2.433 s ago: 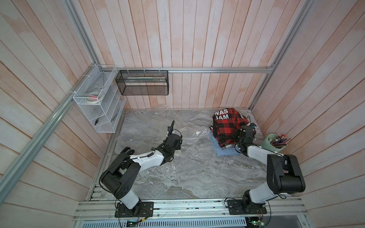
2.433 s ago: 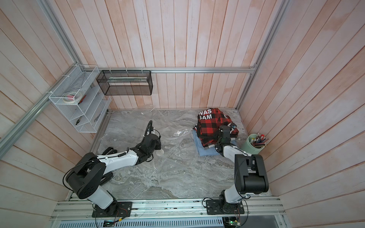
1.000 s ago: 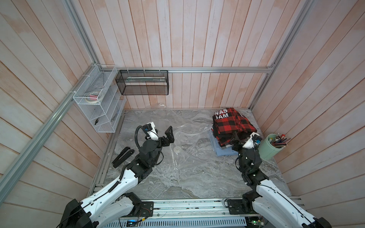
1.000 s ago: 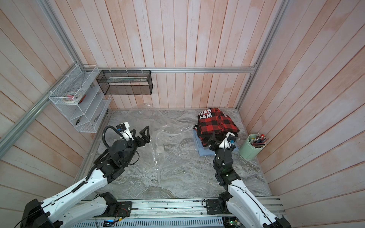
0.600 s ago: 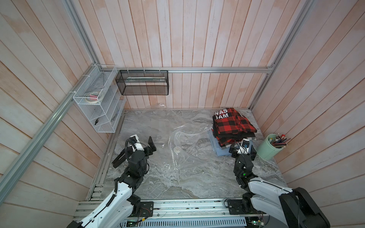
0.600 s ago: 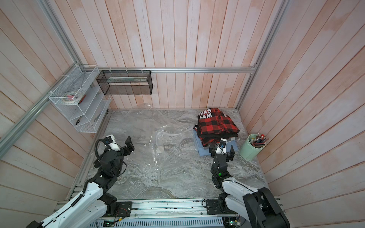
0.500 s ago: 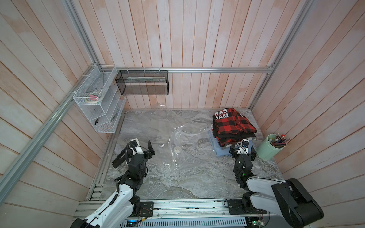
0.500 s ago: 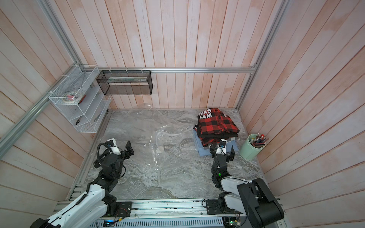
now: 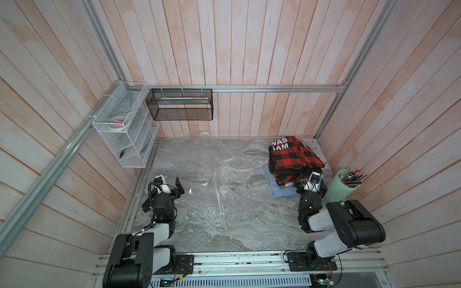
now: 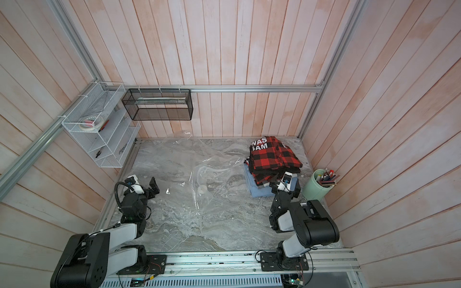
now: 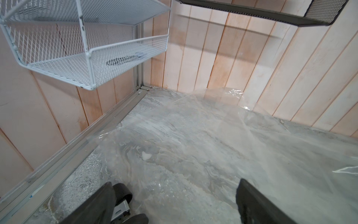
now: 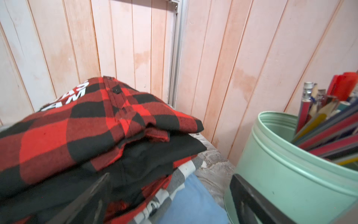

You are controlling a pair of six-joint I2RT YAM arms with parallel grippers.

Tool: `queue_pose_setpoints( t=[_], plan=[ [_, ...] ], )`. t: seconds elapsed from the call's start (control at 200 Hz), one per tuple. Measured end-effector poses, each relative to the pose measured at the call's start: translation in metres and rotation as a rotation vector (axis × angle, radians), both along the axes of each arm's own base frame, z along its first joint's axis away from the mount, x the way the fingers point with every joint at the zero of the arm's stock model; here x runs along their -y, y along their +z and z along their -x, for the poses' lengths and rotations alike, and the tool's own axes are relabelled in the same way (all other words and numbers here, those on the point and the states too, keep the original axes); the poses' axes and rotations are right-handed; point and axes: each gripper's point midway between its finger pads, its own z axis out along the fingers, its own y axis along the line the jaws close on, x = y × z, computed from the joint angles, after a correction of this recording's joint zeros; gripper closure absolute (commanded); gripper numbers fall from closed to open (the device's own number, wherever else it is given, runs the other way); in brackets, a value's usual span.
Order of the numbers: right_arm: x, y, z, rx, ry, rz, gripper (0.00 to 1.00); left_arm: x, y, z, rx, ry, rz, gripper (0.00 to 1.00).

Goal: Take the shirt out of the vacuum bag
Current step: Reset both arms

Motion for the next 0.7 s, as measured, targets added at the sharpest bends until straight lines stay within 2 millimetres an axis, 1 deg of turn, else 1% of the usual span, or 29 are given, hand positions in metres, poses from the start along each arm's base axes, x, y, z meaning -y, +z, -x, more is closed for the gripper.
queue_pose_setpoints(
  t=[0.065, 0.15, 0.24, 0.3, 0.36, 0.455, 0.52, 0.7],
  plan=[
    [0.003, 0.0, -0.004, 0.002, 0.023, -0.018, 0.02, 0.001, -0.003, -0.004, 0.014, -0.016, -0.003, 0.0],
    [0.007, -0.007, -0.006, -0.011, 0.055, -0.035, 0.02, 0.008, -0.009, -0.01, 0.024, -0.062, -0.01, 0.0],
    [0.0, -0.02, -0.001, -0.039, 0.101, -0.042, 0.02, 0.014, -0.018, -0.014, 0.027, -0.097, -0.015, 0.0],
    [-0.001, -0.024, -0.002, -0.051, 0.107, -0.049, 0.02, 0.016, -0.024, -0.014, 0.005, -0.114, -0.015, 0.0],
    [-0.001, -0.023, -0.006, -0.052, 0.109, -0.055, 0.02, 0.021, -0.021, -0.021, 0.005, -0.143, -0.022, 0.0],
    [-0.003, -0.018, -0.013, -0.041, 0.12, -0.059, 0.02, 0.028, -0.004, -0.04, 0.036, -0.197, -0.046, 0.0],
    [-0.003, -0.018, -0.014, -0.042, 0.119, -0.062, 0.02, 0.032, 0.003, -0.047, 0.05, -0.217, -0.058, 0.0],
    [-0.003, -0.022, -0.013, -0.056, 0.119, -0.065, 0.02, 0.034, -0.003, -0.048, 0.022, -0.232, -0.061, 0.0]
  ],
)
